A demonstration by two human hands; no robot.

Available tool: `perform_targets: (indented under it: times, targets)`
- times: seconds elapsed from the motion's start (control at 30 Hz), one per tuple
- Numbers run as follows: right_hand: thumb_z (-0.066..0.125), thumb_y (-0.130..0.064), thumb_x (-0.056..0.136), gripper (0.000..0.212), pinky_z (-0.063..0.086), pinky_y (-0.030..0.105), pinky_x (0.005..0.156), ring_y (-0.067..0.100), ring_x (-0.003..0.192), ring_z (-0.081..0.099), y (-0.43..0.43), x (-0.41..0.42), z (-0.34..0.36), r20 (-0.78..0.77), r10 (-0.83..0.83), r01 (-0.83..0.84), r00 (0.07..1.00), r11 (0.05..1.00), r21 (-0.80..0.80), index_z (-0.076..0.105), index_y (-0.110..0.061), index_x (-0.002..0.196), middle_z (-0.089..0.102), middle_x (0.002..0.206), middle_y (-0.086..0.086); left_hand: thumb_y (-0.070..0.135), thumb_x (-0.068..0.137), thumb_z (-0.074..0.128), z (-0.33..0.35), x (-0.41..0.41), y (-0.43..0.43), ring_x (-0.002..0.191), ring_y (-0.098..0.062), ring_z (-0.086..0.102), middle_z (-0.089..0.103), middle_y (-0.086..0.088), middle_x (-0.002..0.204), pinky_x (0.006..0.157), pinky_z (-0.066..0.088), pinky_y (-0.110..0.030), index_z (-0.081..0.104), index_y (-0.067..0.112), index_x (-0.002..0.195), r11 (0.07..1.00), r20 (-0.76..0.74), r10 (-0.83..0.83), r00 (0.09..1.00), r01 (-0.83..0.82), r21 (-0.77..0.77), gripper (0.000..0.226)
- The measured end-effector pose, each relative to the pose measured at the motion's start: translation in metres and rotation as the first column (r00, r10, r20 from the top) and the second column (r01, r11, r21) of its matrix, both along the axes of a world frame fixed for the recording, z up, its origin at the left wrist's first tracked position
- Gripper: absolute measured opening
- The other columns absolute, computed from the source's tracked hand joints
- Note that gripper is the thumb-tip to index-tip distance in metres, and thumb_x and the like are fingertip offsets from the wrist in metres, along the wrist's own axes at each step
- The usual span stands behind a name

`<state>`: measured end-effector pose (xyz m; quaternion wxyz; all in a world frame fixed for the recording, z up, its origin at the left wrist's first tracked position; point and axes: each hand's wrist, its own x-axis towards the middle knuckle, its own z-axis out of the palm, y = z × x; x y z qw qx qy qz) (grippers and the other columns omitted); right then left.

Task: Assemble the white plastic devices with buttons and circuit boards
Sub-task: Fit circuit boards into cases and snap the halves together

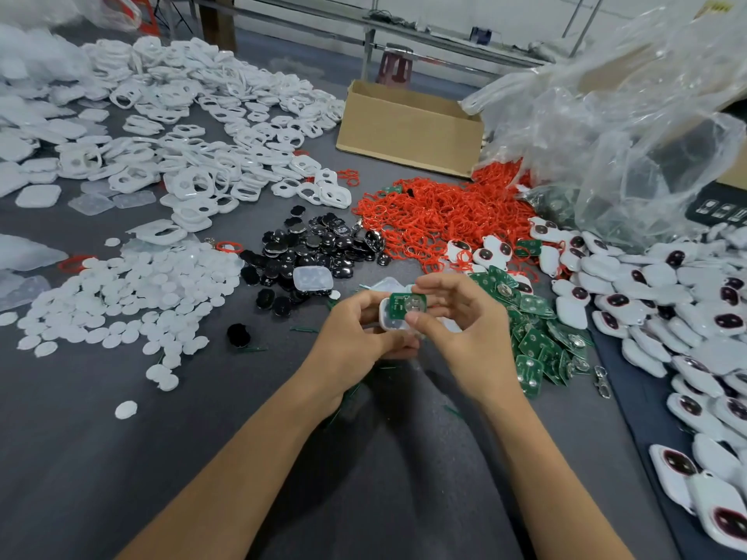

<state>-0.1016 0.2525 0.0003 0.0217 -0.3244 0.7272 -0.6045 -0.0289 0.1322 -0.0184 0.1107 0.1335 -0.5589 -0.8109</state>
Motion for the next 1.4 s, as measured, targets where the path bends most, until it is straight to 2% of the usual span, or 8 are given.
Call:
perform_targets:
  times: [0.13,0.4,0.7,0.87,0.97,1.07,1.3,1.4]
  targets:
    - [0.076,0.003,0.070,0.034,0.048,0.029,0.081,0.008,0.088,0.062,-0.0017,0.0019,-0.0022,-0.014,0.000,0.000,1.000,1.000,0.023,0.067,-0.021,0.091,0.069,0.091,-0.010,-0.012,0.080,0.067,-0.0005,-0.0003,-0.0008,0.086,-0.025,0.068,0.068,-0.022,0.109,0.074,0.060,-0.035,0.058,-0.004,0.114,1.000,-0.001,0.015,1.000,-0.015,0.003,0.036]
    - [0.076,0.003,0.072,0.029,0.051,0.032,0.081,0.009,0.090,0.065,-0.0021,0.0007,-0.0053,-0.010,-0.002,0.002,1.000,0.997,0.074,0.069,-0.017,0.092,0.071,0.092,-0.008,-0.010,0.080,0.068,-0.0014,0.0001,-0.0013,0.093,-0.026,0.068,0.068,-0.021,0.110,0.074,0.060,-0.035,0.059,-0.003,0.114,1.000,-0.003,0.015,1.000,-0.015,0.006,0.036]
    - [0.075,-0.002,0.075,0.023,0.051,0.024,0.080,0.011,0.083,0.065,-0.0009,0.0014,-0.0066,-0.085,-0.052,0.062,0.995,0.991,0.115,0.072,-0.017,0.093,0.072,0.091,-0.008,-0.015,0.079,0.067,-0.0006,0.0004,-0.0016,0.085,-0.022,0.069,0.067,-0.022,0.109,0.074,0.060,-0.034,0.058,-0.005,0.115,0.999,0.003,0.021,1.000,-0.021,0.032,0.038]
    - [0.077,-0.001,0.073,0.017,0.043,0.007,0.075,-0.001,0.085,0.062,0.0018,0.0019,-0.0055,-0.267,-0.080,0.112,0.960,0.988,0.106,0.074,-0.008,0.088,0.070,0.093,-0.002,-0.019,0.078,0.065,0.0007,0.0014,-0.0019,0.077,-0.022,0.069,0.064,-0.026,0.109,0.072,0.060,-0.031,0.056,-0.007,0.115,0.999,0.015,0.029,0.999,-0.029,0.025,0.039]
    - [0.079,0.000,0.070,0.019,0.040,0.005,0.075,0.001,0.087,0.061,0.0016,0.0010,-0.0059,-0.343,-0.076,0.135,0.936,0.979,0.152,0.075,-0.007,0.086,0.069,0.092,-0.003,-0.020,0.079,0.063,0.0013,0.0011,-0.0011,0.079,-0.022,0.067,0.063,-0.027,0.110,0.073,0.060,-0.031,0.056,-0.008,0.115,1.000,0.022,0.028,0.999,-0.028,0.011,0.038]
    - [0.080,-0.004,0.070,0.019,0.043,0.008,0.079,0.005,0.087,0.062,0.0025,-0.0004,-0.0059,-0.384,-0.066,0.153,0.921,0.968,0.199,0.075,-0.010,0.087,0.069,0.093,-0.003,-0.019,0.079,0.063,0.0016,0.0018,-0.0009,0.083,-0.024,0.067,0.064,-0.025,0.108,0.076,0.060,-0.033,0.057,-0.007,0.114,1.000,0.023,0.015,1.000,-0.015,0.001,0.037]
    - [0.073,-0.002,0.075,0.016,0.052,0.035,0.078,0.014,0.084,0.061,0.0029,-0.0018,-0.0083,-0.408,-0.025,0.146,0.913,0.952,0.269,0.068,-0.011,0.088,0.065,0.093,-0.005,-0.019,0.078,0.065,0.0037,0.0031,-0.0003,0.085,-0.027,0.067,0.063,-0.029,0.111,0.076,0.060,-0.034,0.056,-0.009,0.113,1.000,0.028,0.012,1.000,-0.011,-0.013,0.038]
    - [0.073,-0.002,0.075,0.017,0.053,0.036,0.077,0.013,0.082,0.061,0.0033,-0.0025,-0.0088,-0.412,-0.030,0.149,0.911,0.954,0.260,0.067,-0.011,0.089,0.064,0.093,-0.004,-0.019,0.078,0.064,0.0041,0.0033,0.0000,0.082,-0.027,0.067,0.063,-0.030,0.112,0.075,0.060,-0.033,0.056,-0.009,0.113,1.000,0.025,0.014,1.000,-0.014,-0.009,0.038]
